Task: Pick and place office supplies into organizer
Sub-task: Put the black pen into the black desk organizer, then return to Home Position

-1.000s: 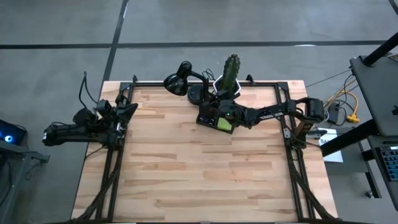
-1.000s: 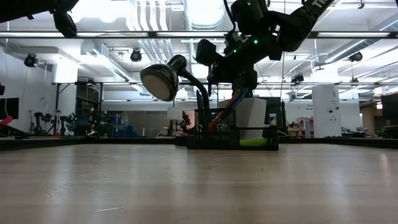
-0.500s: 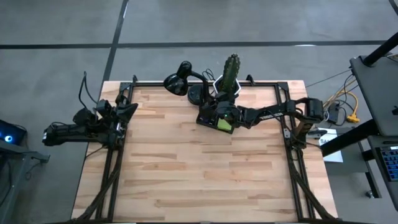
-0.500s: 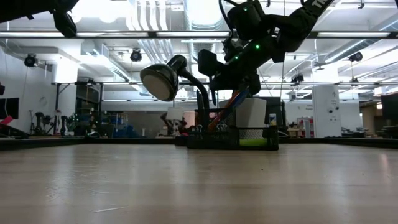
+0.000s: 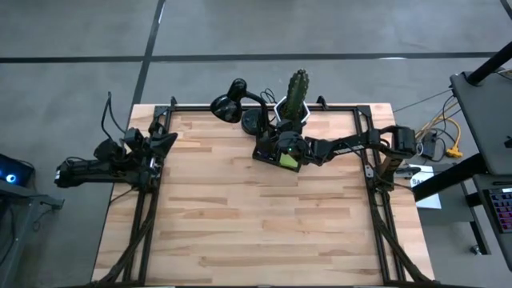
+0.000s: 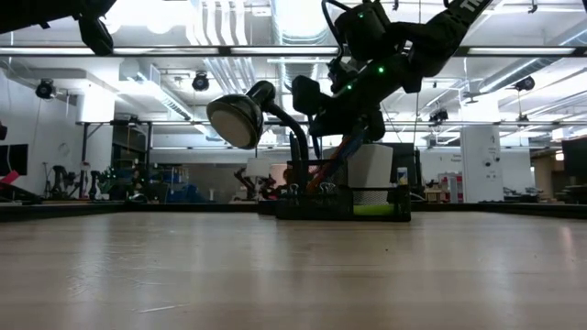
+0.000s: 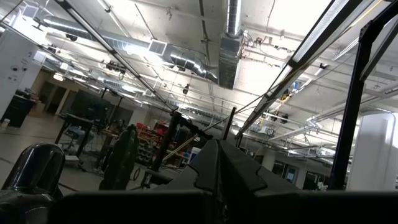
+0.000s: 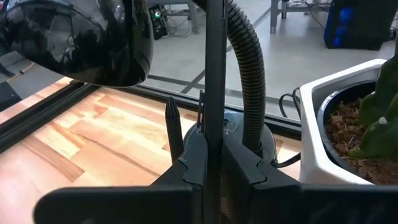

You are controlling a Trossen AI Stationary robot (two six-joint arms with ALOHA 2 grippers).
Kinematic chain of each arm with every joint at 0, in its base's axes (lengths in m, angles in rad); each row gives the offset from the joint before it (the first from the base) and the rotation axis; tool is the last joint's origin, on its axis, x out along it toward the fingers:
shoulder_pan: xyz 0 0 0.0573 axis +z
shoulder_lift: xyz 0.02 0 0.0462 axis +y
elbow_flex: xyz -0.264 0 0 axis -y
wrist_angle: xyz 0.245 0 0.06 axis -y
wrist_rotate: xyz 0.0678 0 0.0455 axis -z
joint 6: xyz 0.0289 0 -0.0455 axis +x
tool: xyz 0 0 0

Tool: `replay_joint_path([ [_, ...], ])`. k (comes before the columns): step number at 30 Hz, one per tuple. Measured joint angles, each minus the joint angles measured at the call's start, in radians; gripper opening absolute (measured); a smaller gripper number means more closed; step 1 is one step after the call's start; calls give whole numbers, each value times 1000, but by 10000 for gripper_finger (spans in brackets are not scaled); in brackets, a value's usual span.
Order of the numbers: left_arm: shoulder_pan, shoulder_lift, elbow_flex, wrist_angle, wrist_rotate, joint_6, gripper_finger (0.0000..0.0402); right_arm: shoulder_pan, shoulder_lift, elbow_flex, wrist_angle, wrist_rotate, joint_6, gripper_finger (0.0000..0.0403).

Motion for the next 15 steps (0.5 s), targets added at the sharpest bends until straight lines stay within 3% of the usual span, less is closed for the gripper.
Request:
replay_joint_path([
  [7, 0, 0, 0, 0, 0, 0, 0, 0, 0, 0, -8, 3, -4, 53],
  [15, 0, 0, 0, 0, 0, 0, 0, 0, 0, 0, -8, 3, -5, 48],
])
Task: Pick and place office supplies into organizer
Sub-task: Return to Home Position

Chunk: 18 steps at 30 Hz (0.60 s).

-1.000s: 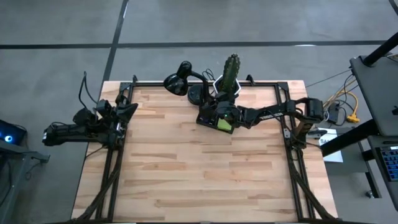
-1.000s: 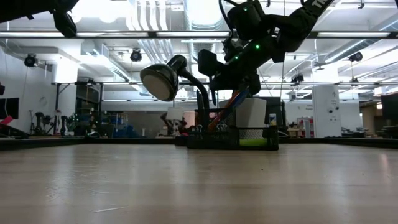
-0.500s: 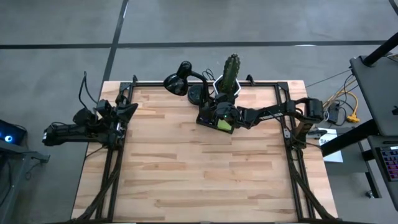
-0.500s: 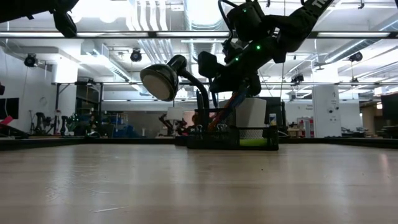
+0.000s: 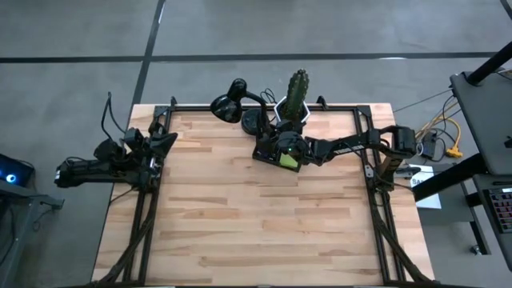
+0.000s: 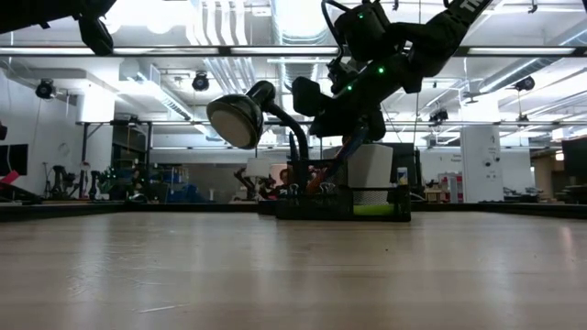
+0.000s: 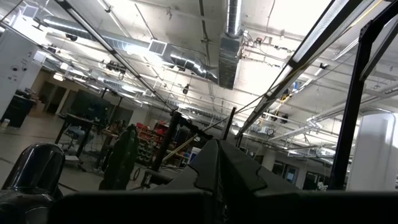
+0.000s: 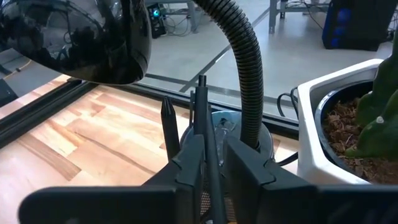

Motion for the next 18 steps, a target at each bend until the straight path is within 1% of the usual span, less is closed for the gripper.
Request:
replay_joint_path([
  [4, 0, 0, 0, 0, 0, 0, 0, 0, 0, 0, 0, 0, 0, 42],
  [18, 0, 0, 0, 0, 0, 0, 0, 0, -3, 0, 5, 0, 0, 43],
])
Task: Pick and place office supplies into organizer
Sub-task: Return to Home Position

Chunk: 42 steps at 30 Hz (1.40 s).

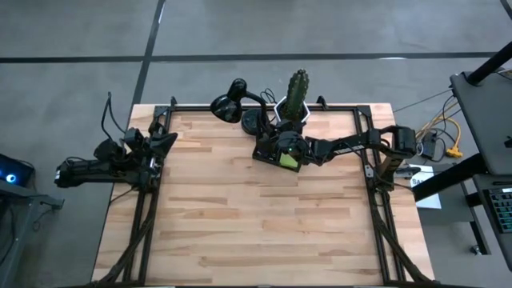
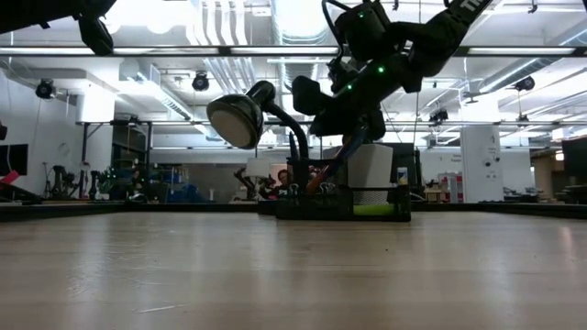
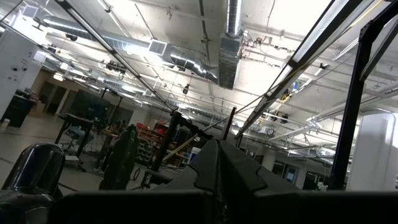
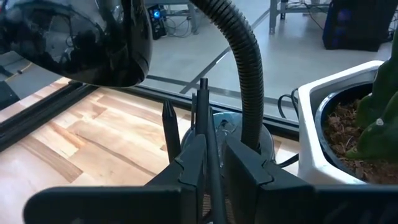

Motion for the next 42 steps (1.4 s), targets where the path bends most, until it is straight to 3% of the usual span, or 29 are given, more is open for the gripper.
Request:
replay_joint_path([
  [8, 0, 0, 0, 0, 0, 0, 0, 23, -15, 0, 96, -5, -102, 43],
  [12, 0, 0, 0, 0, 0, 0, 0, 24, -15, 27, 92, -107, -121, 43],
  [15, 0, 0, 0, 0, 0, 0, 0, 24, -15, 103, -37, -209, -135, 37],
  [20, 0, 0, 0, 0, 0, 0, 0, 17, -15, 299, -442, -222, -151, 12],
  [26, 0, 0, 0, 0, 0, 0, 0, -27, -15, 493, -765, -294, -132, 9],
  [35, 0, 0, 0, 0, 0, 0, 0, -177, -13, 553, -961, -638, 18, 8],
  [42, 0, 0, 0, 0, 0, 0, 0, -191, 24, 541, -997, -726, -4, 8],
])
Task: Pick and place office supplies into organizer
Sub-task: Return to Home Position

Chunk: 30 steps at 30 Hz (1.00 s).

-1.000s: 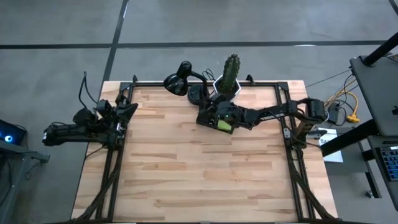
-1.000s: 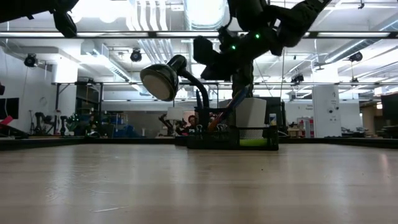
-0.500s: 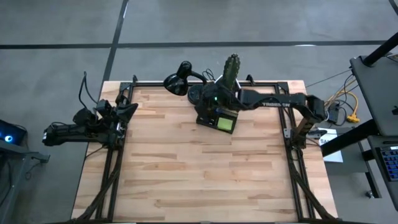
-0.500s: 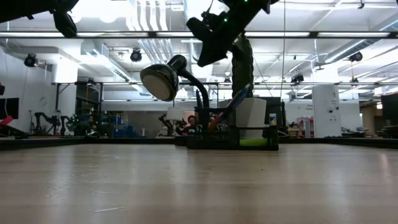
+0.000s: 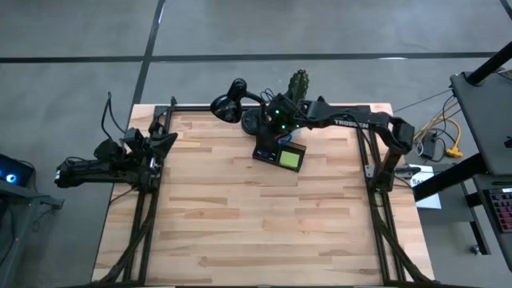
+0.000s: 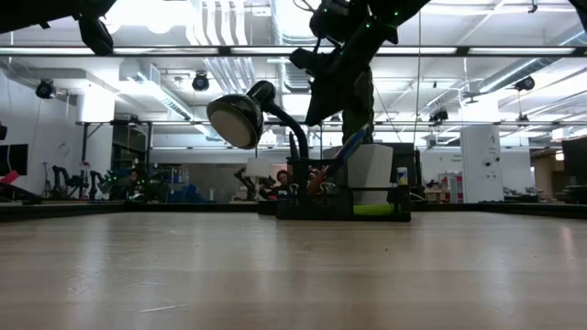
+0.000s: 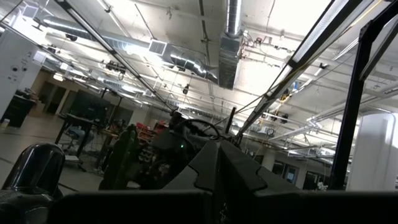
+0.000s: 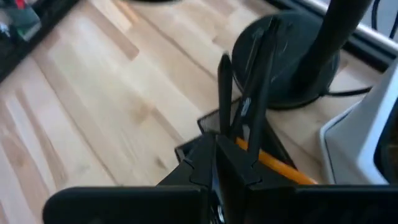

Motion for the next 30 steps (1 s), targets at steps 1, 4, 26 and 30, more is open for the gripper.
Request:
replay_joint_path([
  [1, 0, 0, 0, 0, 0, 0, 0, 0, 3, 0, -12, 0, -7, 8],
  [4, 0, 0, 0, 0, 0, 0, 0, 8, 20, 0, -63, 22, -14, 8],
  [26, 0, 0, 0, 0, 0, 0, 0, 32, 82, 0, -82, 78, -18, 8],
  [30, 0, 0, 0, 0, 0, 0, 0, 38, 80, 3, -84, 79, -14, 8],
])
